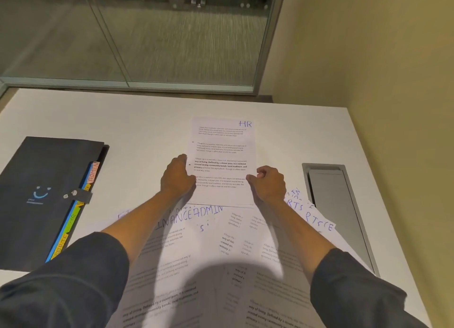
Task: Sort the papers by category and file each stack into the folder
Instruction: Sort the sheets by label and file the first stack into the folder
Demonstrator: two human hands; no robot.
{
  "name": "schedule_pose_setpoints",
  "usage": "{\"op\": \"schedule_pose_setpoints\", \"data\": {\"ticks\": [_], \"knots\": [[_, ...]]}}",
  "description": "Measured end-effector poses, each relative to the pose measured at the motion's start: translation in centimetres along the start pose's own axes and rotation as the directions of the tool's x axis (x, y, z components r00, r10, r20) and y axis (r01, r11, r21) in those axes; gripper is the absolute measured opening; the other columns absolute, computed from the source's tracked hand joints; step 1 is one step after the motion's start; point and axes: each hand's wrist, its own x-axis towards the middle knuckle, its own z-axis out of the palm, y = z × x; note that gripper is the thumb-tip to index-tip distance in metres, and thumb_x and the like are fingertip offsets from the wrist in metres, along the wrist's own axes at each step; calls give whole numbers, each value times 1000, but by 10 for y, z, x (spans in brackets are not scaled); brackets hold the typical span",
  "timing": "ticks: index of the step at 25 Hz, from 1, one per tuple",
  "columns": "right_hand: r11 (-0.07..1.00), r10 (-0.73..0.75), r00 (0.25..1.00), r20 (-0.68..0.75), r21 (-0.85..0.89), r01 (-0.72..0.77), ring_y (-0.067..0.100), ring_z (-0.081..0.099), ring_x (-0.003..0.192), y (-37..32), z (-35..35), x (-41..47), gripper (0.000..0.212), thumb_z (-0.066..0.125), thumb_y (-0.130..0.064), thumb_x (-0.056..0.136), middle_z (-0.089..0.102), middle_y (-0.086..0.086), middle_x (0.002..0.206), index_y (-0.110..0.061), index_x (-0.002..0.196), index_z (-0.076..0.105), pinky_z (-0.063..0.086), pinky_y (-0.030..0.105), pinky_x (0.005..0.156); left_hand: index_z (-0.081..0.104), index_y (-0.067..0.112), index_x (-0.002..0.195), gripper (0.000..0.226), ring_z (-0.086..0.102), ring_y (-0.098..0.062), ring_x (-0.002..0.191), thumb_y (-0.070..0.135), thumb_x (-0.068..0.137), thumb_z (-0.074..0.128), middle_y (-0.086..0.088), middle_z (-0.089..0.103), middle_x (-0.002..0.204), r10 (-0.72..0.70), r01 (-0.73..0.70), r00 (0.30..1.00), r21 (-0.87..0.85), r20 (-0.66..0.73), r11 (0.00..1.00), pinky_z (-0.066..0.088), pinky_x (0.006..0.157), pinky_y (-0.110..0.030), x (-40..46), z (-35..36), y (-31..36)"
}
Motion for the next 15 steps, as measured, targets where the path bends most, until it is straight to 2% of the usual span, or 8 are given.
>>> {"op": "schedule_pose_setpoints", "data": {"ticks": [3,5,10,13,15], "knots": [[995,-84,996,-5,-54,84,22,64,107,-2,-6,-11,44,67,-41,86,68,0,116,-16,122,62,47,33,87,43,9,133,56,44,-32,121,24,84,66,-14,48,127,43,-42,999,90,-4,995,43,93,-44,-11,-2,-6],[987,-154,988,-3,-41,154,17,63,110,-2,-14,-28,44,64,-41,90,67,-1,121,-17,126,59,45,28,85,38,8,141,60,38,-33,129,27,88,61,-14,41,140,70,-65,997,125,-31,990,38,101,-46,-27,-6,-10],[952,-285,950,129,-75,296,10,59,116,26,-30,-102,42,62,-39,93,62,-6,128,-21,130,56,38,22,85,46,6,136,59,43,-35,128,36,86,51,-16,45,140,200,-190,979,206,-30,960,37,101,-48,-119,-5,-27],[902,-294,932,212,-260,343,19,45,133,64,-20,-155,55,52,-48,94,48,-3,144,-20,140,46,34,33,105,44,9,140,71,39,-39,133,52,83,43,-20,42,144,234,-214,972,334,-19,918,35,101,-54,-183,12,-43],[812,-291,921,261,-442,382,28,29,143,86,-11,-185,69,41,-60,92,30,4,156,-20,147,34,27,45,113,23,25,151,82,11,-38,146,67,83,37,-18,14,159,116,-158,986,425,122,892,19,109,-61,-217,24,-54]]}}
